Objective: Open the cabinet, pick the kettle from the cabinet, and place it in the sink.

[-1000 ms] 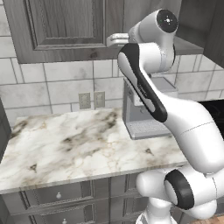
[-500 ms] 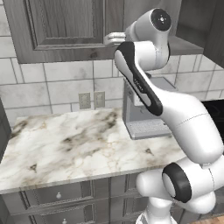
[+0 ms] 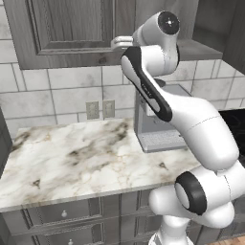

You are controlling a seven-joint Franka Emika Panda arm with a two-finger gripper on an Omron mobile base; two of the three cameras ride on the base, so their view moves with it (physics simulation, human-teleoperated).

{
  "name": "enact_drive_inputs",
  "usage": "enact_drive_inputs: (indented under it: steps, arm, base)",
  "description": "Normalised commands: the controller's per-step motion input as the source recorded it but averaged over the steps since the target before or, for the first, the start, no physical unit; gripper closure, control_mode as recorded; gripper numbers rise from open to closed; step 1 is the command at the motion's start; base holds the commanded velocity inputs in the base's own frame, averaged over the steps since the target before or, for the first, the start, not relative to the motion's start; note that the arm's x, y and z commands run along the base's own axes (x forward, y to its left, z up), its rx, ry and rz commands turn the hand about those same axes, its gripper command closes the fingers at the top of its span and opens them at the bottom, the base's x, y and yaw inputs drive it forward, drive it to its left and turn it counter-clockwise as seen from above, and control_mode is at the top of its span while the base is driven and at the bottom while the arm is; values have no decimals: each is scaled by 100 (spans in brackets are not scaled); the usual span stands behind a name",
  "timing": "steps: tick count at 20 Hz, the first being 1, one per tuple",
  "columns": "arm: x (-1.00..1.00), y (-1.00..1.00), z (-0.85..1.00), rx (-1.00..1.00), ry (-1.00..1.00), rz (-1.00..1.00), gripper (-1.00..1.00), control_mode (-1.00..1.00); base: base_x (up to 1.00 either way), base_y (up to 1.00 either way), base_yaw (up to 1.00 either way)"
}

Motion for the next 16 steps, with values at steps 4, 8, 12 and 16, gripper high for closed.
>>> enact_drive_inputs:
  steps: [4,8,12,16]
  arm:
    - [23,3,-3,-1,4,-7,-100,-100]
    - [23,12,-7,0,5,-8,-100,-100]
    - [27,14,-1,0,0,-3,-100,-100]
    - [29,3,0,0,0,-1,-100,-100]
  base:
    - [0,0,0]
    - [0,0,0]
    - [0,0,0]
    - [0,0,0]
